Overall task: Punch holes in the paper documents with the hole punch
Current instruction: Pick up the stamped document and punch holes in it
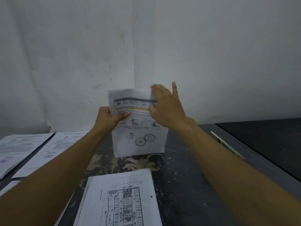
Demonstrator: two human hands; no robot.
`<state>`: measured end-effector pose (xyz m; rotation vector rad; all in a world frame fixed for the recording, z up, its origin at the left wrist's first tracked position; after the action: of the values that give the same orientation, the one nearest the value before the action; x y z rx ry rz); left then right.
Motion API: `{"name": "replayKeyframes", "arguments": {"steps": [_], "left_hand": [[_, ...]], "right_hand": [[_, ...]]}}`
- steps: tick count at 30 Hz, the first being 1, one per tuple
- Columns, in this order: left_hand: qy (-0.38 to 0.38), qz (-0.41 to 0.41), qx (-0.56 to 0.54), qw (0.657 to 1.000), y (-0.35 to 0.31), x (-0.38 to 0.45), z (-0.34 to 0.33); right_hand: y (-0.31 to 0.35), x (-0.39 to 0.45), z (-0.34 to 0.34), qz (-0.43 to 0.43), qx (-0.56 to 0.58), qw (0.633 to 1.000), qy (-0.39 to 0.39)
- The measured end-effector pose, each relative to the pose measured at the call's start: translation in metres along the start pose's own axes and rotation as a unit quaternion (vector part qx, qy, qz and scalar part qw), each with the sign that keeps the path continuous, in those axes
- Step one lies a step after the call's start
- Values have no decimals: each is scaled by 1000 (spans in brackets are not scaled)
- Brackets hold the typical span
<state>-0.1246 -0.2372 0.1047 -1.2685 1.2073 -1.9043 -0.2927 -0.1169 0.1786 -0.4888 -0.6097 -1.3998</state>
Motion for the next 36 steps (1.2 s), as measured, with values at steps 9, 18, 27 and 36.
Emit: {"name": "replayKeyframes", "arguments": {"steps": [9, 18, 27, 36], "left_hand": [[-38, -31, -47, 998, -42, 7, -7], [22, 42, -109, 993, -47, 11, -56], [66, 134, -203, 968, 1, -21, -106], [50, 174, -144, 973, 35, -46, -124]], "right_hand": [[-84, -37, -16, -262, 471, 842, 17], [-121, -87, -28, -302, 576, 760, 8], [-153, -129, -49, -382, 600, 702, -46], [-168, -157, -66, -438, 552, 708, 36]]}}
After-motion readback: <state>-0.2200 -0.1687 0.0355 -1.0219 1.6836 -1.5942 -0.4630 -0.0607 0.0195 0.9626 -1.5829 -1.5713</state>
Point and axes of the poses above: each hand's wrist, its own x-axis towards the middle knuckle, its own z-axis out of the back of the hand, y = z × x, the point moved 9 cm from there along x, towards the middle knuckle, and after that the axes turned 8 degrees about y, right-handed, at the moved point
